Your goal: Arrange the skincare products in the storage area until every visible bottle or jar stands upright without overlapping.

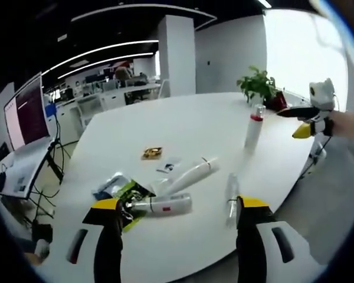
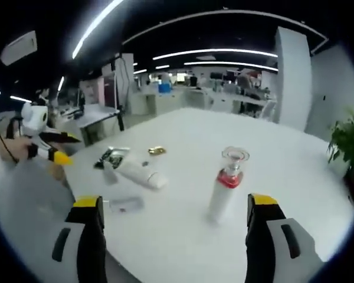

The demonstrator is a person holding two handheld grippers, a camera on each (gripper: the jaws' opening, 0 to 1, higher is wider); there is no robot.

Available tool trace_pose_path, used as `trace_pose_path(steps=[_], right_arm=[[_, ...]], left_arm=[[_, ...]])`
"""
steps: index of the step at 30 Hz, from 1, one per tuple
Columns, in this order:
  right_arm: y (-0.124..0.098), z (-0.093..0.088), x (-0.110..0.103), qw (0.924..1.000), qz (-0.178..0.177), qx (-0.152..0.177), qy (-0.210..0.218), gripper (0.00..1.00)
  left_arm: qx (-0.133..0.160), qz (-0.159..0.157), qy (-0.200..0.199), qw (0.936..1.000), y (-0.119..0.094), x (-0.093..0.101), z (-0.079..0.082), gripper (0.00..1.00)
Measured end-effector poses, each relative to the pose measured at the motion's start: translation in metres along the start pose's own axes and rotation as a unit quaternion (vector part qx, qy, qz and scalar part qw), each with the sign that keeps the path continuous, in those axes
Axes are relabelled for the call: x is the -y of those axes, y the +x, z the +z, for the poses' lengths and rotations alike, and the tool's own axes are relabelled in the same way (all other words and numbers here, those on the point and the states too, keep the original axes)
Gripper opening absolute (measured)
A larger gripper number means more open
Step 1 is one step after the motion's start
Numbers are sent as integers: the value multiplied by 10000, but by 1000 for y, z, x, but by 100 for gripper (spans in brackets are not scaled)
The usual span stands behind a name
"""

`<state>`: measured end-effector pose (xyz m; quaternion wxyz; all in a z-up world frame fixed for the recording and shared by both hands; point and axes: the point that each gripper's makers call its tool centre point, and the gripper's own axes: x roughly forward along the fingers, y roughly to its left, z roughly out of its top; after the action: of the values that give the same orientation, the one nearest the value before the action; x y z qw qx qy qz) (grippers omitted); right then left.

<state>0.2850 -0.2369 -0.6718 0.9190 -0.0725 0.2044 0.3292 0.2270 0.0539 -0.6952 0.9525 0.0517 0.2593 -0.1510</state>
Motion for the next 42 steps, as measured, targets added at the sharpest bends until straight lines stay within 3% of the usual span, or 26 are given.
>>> trace_pose_path(steps=[9,18,20,42], right_arm=[[-12,-1,-11,9981,-394,191,442,100],[-12,-11,-9,9983,-514,67,265,100],[-12,-15,-8,9980,-623,-116,44,100],[-8,-15,-24,9994,-283,-174,5,97]], left_arm=[[-4,38,24,10000,1,-3,-1,71],[-40,78,44,10000,0,-2,-1,71],[-57,73,56,9999,-1,1,0,71],[-56,120,27,9999,0,-5,-3,70]])
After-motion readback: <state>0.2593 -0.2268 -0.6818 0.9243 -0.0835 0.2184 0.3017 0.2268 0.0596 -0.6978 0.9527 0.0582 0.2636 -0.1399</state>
